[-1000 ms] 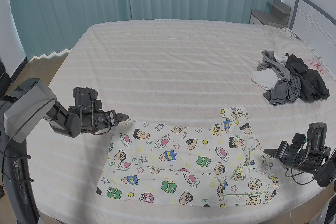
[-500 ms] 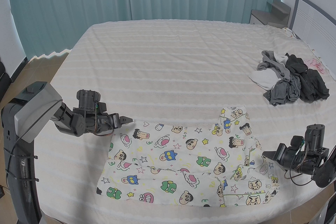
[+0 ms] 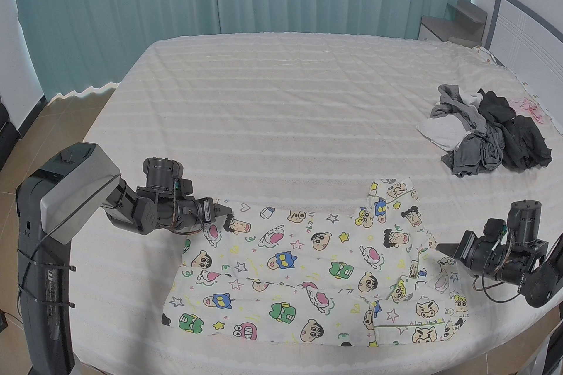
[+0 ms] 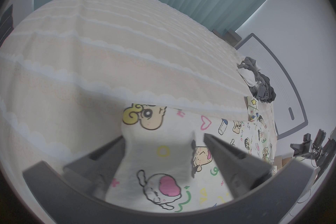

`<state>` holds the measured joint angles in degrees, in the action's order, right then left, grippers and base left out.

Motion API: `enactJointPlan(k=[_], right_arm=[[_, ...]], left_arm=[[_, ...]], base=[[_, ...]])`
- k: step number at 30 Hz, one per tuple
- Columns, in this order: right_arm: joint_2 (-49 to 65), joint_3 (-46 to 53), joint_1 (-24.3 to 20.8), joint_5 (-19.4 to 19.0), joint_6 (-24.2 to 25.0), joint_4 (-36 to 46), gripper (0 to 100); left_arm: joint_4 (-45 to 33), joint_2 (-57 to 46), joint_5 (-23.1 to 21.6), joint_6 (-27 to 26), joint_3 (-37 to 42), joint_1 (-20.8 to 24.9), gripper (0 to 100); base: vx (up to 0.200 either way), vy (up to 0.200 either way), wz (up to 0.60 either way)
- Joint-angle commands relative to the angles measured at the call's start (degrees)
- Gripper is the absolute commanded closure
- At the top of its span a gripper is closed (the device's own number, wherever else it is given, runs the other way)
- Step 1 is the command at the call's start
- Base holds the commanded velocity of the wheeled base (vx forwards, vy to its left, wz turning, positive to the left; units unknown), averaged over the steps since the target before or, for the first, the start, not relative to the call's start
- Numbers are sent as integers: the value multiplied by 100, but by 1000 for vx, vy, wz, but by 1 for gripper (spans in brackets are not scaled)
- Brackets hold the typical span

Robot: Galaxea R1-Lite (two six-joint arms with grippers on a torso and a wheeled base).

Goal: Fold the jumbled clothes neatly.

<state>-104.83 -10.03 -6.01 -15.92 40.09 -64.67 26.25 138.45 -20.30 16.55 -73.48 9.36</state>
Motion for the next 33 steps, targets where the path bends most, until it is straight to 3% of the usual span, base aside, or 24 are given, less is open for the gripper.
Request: enactJointPlan(k=[1,4,9,14,15,23,33], right_arm=[[-451,-798,170,1,-98,113,100],[-934,-1862,276,1,-318,816,100],[-1479,-3716,452,19,-406,2969,100],[-1971,-4674,539,344,-670,3602,100],[-2042,-4745,548,379,-714,3593,0],[-2798,-5386,548,318,-1127,3619,0],[-2833,-5465,504,-702,-1215,3602,0]], left_arm=[[3,-55,35,14,124,-13,100],[3,-248,70,23,212,-66,100],[12,-485,316,32,352,-136,100],[12,-565,439,146,370,-145,100],[12,-565,448,146,370,-145,100],[12,-556,448,155,396,-136,100],[38,-565,448,173,431,-110,100]], base=[[0,0,0],[0,0,0],[0,0,0],[0,0,0],[0,0,0],[0,0,0],[0,0,0]])
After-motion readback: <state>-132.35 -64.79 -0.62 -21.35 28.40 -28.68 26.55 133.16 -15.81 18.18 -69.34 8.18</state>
